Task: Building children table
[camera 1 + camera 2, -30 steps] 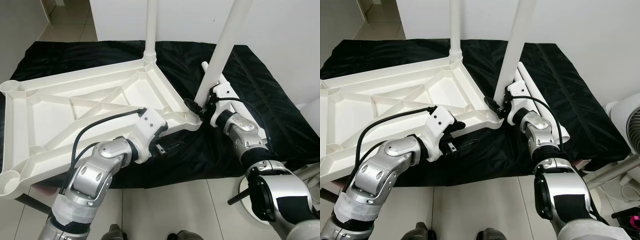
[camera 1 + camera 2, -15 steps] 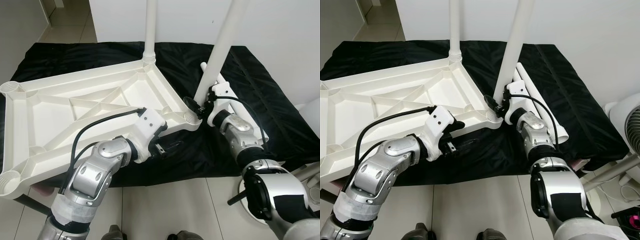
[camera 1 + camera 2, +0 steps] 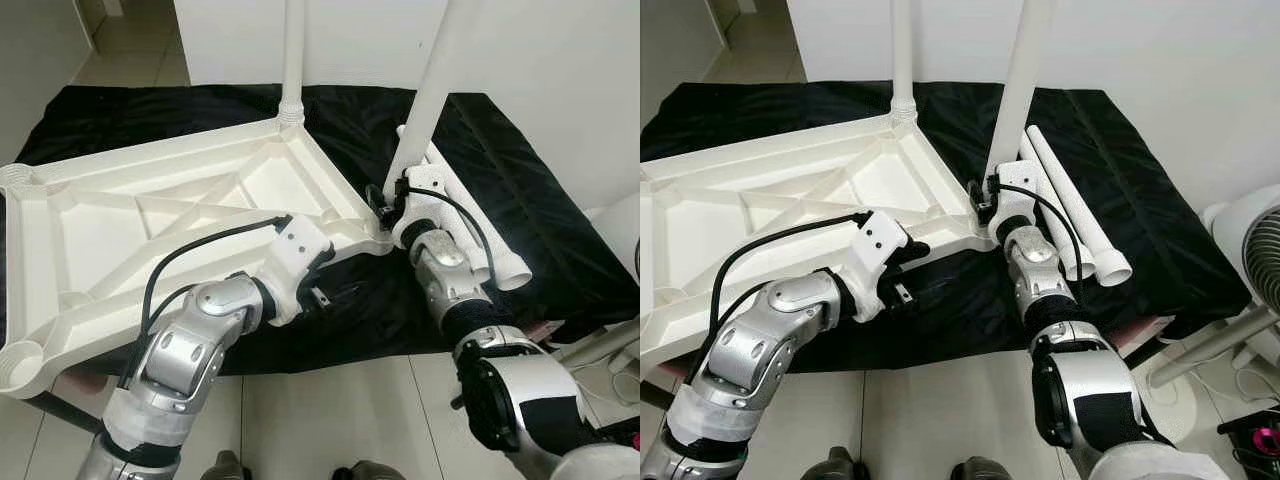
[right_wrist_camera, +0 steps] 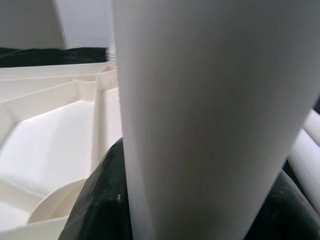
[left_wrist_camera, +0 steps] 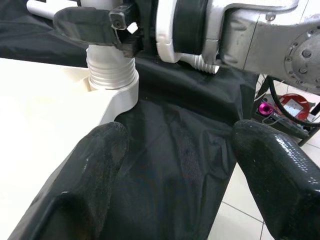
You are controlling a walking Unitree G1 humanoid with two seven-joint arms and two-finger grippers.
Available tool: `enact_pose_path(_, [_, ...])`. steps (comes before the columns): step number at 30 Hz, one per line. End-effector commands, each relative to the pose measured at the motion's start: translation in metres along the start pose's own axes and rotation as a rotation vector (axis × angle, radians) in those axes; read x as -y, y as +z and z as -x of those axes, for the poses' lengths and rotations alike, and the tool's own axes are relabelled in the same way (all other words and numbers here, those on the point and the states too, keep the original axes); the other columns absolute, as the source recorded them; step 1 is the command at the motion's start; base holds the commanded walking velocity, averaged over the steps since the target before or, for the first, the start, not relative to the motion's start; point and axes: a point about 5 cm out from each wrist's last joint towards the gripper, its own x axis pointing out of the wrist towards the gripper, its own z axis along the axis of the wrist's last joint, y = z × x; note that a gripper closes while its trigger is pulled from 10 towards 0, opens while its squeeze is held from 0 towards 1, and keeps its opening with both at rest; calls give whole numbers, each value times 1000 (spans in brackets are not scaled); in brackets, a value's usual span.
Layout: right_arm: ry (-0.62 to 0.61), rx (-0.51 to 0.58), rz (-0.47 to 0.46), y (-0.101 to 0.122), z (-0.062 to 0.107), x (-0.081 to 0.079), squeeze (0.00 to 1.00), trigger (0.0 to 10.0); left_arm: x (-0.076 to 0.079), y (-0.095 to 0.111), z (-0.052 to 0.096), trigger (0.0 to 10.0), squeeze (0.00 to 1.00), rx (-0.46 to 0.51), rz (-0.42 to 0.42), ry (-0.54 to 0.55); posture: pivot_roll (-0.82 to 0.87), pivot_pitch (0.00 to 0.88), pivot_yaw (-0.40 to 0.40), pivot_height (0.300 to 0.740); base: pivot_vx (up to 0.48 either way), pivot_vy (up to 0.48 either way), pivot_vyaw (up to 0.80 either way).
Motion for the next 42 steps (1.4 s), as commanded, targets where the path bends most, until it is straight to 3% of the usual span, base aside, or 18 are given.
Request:
enact_pose_path(1, [-148, -85, -44, -24, 11, -1, 0, 10000, -3, 0, 3, 10000, 0, -5, 2, 73, -19, 55, -40, 740, 0, 0, 0])
enact_pose_path(9, [-309, -63, -55, -18, 12, -5, 0, 10000, -3, -1, 3, 10000, 0, -7, 6, 74, -19, 56, -42, 740, 0, 0, 0])
enact_pose_path(17, [-301, -63, -63, -15, 12, -7, 0, 10000, -1, -1, 2, 10000, 0, -5, 8, 72, -19, 49, -50, 740, 0, 0, 0])
enact_pose_path(23, [-287, -69, -52, -12, 9, 1, 20, 10000, -1, -1, 2, 10000, 0, -4, 6, 72, -16, 36, -52, 740, 0, 0, 0])
enact_pose_path(24, [-277, -65, -61, -11, 9, 2, 757, 10000, -1, -2, 2, 10000, 0, -4, 5, 73, -16, 34, -52, 740, 0, 0, 0])
enact_pose_path(25, [-277, -65, -61, -11, 9, 2, 757, 10000, -1, -2, 2, 10000, 0, -4, 5, 73, -16, 34, -52, 740, 0, 0, 0])
enact_pose_path(26, [-273, -58, -65, -9, 8, 3, 1000, 10000, -1, -2, 2, 10000, 0, -4, 4, 73, -15, 32, -52, 740, 0, 0, 0])
enact_pose_path(31, [-270, -49, -60, -7, 7, 4, 1000, 10000, -1, -1, 1, 10000, 0, -4, 3, 72, -15, 32, -52, 740, 0, 0, 0])
enact_pose_path(32, [-227, -26, -60, -3, 6, 2, 0, 10000, -1, -1, 1, 10000, 0, -4, 3, 73, -12, 34, -50, 740, 0, 0, 0])
enact_pose_path(37, [-151, -3, -51, 1, 6, 2, 0, 10000, -1, -1, 2, 10000, 0, -4, 5, 74, -12, 35, -50, 740, 0, 0, 0])
enact_pose_path(42, [34, 6, 2, -1, 9, 10, 0, 10000, 2, -2, 0, 10000, 0, -5, 7, 63, -15, 38, -46, 740, 0, 0, 0])
